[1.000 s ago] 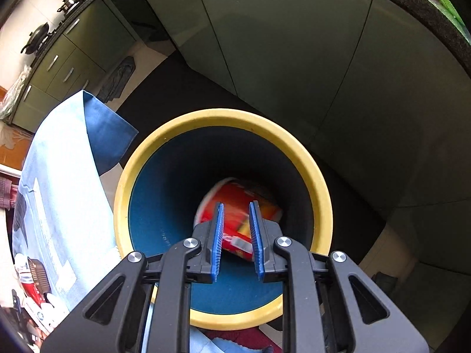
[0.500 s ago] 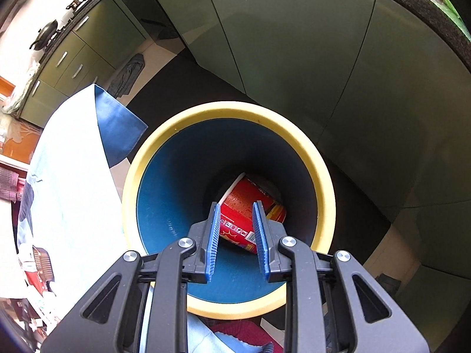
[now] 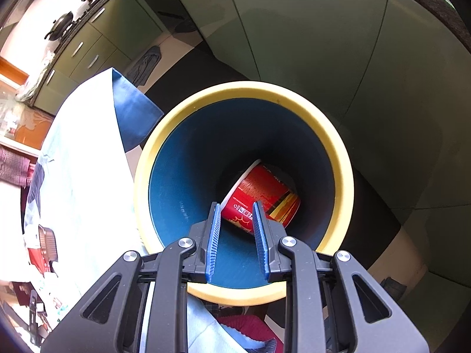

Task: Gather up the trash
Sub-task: 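Grasp the tape box with the left gripper and lift it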

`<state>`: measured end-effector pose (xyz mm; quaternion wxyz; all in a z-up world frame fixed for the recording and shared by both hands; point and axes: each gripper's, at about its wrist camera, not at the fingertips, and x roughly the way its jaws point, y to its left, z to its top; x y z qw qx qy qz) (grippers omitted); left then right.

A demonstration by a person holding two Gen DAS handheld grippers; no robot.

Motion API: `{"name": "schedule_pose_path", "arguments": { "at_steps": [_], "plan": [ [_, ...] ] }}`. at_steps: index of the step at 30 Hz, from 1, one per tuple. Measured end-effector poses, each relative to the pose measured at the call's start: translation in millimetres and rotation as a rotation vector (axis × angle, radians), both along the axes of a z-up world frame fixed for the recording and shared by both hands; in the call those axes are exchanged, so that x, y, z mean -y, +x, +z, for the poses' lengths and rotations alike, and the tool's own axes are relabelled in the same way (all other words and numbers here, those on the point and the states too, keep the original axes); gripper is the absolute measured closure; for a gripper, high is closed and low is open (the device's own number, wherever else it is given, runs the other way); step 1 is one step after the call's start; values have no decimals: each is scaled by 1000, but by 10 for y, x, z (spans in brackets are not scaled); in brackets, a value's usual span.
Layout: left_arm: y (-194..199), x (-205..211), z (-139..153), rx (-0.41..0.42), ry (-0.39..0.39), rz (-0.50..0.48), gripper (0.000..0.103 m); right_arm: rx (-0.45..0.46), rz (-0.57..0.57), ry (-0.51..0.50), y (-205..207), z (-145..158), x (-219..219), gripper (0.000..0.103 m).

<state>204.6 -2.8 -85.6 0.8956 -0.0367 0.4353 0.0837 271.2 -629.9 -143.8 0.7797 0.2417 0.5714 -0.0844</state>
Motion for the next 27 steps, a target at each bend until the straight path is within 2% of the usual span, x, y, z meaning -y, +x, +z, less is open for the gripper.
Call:
{"name": "schedule_pose_path", "arguments": {
  "at_steps": [7,9,12,16,22,24,25,27],
  "plan": [
    [-6,180,-5,13,-32,-81,6,3,12,8,46,-41,-64,80],
    [19,222,-27,4,-35,-108,6,0,19,6,42,-62,-76,71],
    [58,249,-66,-22,-75,-146,6,-2,20,2,44,-75,-67,71],
    [93,269,-90,-29,-76,-167,7,-2,18,-1,40,-81,-71,71],
    [148,264,-154,-64,-99,-187,28,4,10,1,18,-92,-70,71],
    [154,266,-178,-70,-109,-198,43,6,9,3,12,-98,-68,71],
    [161,262,-187,-74,-122,-205,48,7,9,5,8,-104,-65,71],
    [152,263,-187,-69,-131,-216,48,11,9,8,0,-108,-60,71]
  ]
}}
